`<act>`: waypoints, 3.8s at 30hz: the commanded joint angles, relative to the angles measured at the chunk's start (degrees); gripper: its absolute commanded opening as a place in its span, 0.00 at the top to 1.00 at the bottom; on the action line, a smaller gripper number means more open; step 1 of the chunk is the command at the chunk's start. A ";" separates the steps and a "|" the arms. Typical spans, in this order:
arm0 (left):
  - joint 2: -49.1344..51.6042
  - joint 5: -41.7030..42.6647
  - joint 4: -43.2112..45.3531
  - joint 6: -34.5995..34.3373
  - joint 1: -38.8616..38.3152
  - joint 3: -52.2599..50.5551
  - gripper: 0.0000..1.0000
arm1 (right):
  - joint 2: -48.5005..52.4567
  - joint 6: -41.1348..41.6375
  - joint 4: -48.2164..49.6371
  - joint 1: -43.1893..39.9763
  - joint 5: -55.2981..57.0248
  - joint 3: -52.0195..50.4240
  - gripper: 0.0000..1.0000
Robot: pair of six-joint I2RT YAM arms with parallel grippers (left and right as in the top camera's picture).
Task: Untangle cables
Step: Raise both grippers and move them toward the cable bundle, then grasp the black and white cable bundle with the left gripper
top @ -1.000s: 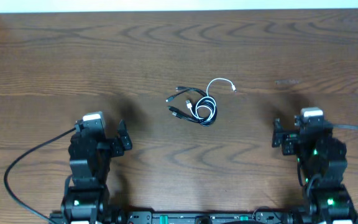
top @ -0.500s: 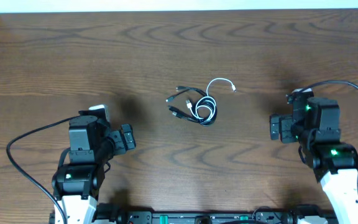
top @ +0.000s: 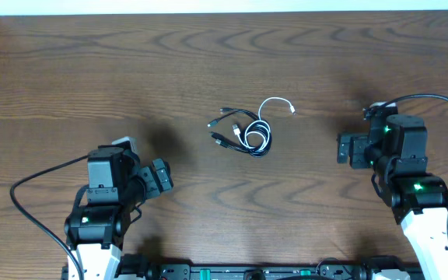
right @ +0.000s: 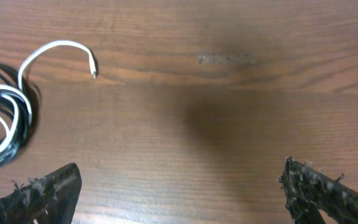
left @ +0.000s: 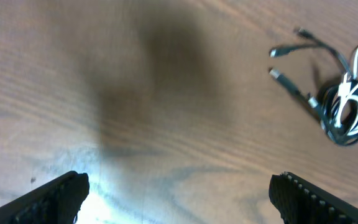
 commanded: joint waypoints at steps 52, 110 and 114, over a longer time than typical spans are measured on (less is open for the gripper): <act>17.86 7.78 8.52 -0.20 -2.12 12.11 0.02 | 11.93 7.02 -14.75 0.57 -10.88 14.51 0.01; 65.35 9.25 33.64 -0.55 -38.80 27.17 0.39 | 11.93 8.07 -14.64 0.57 -10.86 14.51 0.01; 65.35 9.25 34.49 -2.29 -39.01 27.17 0.40 | 11.93 8.07 -14.75 0.57 -10.86 14.51 0.01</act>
